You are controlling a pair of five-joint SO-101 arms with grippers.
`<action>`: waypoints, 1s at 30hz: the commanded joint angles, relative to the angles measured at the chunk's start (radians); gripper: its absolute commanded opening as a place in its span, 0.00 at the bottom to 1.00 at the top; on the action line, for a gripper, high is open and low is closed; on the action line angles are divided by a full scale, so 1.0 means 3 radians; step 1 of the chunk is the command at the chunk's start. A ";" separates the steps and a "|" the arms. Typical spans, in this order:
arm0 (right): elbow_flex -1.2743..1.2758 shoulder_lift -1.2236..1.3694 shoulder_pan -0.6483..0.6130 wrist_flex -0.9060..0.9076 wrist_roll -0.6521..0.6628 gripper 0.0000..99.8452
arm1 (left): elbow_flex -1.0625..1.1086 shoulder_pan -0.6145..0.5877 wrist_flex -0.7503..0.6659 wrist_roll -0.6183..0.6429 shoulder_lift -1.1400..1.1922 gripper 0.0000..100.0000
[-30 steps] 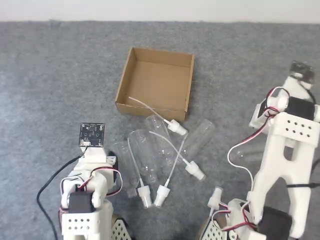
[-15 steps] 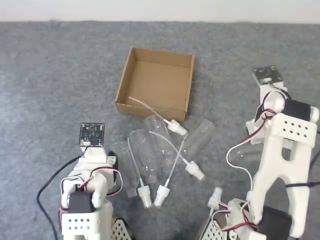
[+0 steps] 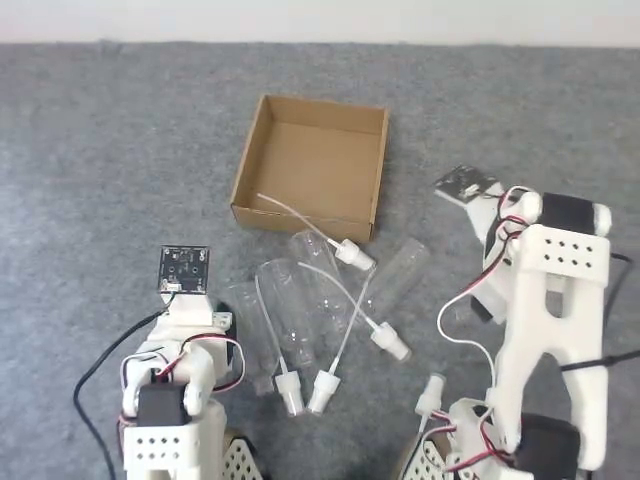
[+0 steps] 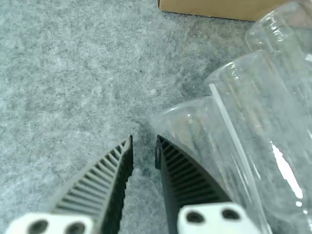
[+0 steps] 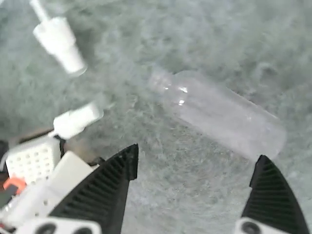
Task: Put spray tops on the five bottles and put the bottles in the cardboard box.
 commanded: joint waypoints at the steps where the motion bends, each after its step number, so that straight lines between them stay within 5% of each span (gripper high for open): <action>1: -0.0026 -0.0187 -0.0043 0.0110 0.0307 0.33 | -0.0064 0.0015 0.0010 -0.0026 -0.0056 0.08; 13: 0.0486 -0.0176 -0.0023 0.0064 0.1499 0.33 | -0.0064 0.0015 0.0010 -0.0026 -0.0056 0.08; 30: 0.1181 -0.0171 -0.0008 -0.1123 0.1765 0.33 | -0.0064 0.0015 0.0010 -0.0026 -0.0056 0.08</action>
